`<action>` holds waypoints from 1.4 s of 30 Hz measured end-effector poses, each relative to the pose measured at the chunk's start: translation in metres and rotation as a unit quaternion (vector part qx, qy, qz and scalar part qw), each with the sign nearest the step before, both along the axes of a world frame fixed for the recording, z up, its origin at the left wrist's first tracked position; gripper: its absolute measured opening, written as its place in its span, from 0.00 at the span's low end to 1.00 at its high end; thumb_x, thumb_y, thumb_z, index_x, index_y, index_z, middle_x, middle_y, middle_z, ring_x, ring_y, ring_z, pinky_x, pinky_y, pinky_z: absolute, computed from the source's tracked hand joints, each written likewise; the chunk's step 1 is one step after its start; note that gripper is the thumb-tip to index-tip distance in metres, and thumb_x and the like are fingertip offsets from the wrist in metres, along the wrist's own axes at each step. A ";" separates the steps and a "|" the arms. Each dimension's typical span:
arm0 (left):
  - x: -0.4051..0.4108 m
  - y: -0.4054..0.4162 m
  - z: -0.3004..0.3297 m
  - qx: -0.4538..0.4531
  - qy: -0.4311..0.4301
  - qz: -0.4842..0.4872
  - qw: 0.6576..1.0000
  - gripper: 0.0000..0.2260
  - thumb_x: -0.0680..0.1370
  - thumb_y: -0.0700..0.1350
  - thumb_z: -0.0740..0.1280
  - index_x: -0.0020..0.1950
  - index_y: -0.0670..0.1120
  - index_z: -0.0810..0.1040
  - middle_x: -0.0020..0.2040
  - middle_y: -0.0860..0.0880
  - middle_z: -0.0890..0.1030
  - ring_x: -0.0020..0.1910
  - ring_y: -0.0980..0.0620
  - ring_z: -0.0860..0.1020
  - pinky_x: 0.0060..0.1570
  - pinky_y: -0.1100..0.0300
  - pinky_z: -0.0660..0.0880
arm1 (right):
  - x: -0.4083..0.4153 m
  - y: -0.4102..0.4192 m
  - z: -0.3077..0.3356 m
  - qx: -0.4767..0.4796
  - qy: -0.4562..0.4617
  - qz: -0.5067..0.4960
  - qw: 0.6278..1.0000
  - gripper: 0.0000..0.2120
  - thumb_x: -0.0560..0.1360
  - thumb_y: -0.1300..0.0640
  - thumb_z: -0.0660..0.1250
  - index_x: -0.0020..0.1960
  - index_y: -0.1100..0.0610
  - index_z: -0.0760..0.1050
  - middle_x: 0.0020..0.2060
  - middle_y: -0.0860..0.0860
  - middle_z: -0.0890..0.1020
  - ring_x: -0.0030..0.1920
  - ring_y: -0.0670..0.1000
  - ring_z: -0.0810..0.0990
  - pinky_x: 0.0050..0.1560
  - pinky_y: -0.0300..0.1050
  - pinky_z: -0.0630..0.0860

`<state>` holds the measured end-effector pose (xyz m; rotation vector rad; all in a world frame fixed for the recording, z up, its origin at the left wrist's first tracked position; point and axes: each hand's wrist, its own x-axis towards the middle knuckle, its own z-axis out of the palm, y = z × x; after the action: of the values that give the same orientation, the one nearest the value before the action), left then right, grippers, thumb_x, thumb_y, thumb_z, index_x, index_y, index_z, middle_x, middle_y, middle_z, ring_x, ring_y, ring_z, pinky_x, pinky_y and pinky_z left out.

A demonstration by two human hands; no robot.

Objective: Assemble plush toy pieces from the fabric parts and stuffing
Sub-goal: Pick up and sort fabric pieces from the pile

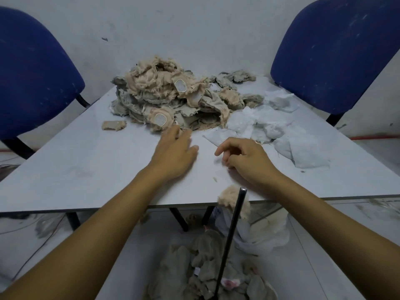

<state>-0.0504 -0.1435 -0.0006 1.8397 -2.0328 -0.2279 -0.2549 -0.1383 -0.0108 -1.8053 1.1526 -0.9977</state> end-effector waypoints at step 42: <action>-0.016 0.025 0.021 0.096 0.336 -0.165 0.922 0.07 0.70 0.46 0.75 0.43 0.44 0.83 0.51 0.49 0.73 0.43 0.63 0.74 0.47 0.70 0.71 | -0.012 0.001 0.010 0.023 -0.136 0.038 0.990 0.13 0.73 0.66 0.71 0.53 0.53 0.76 0.36 0.51 0.82 0.39 0.50 0.81 0.46 0.45 0.76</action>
<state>-0.0663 -0.1189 0.0204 1.2377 -1.8260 -1.0314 -0.2672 -0.1377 -0.0006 -1.6063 0.9257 -1.1236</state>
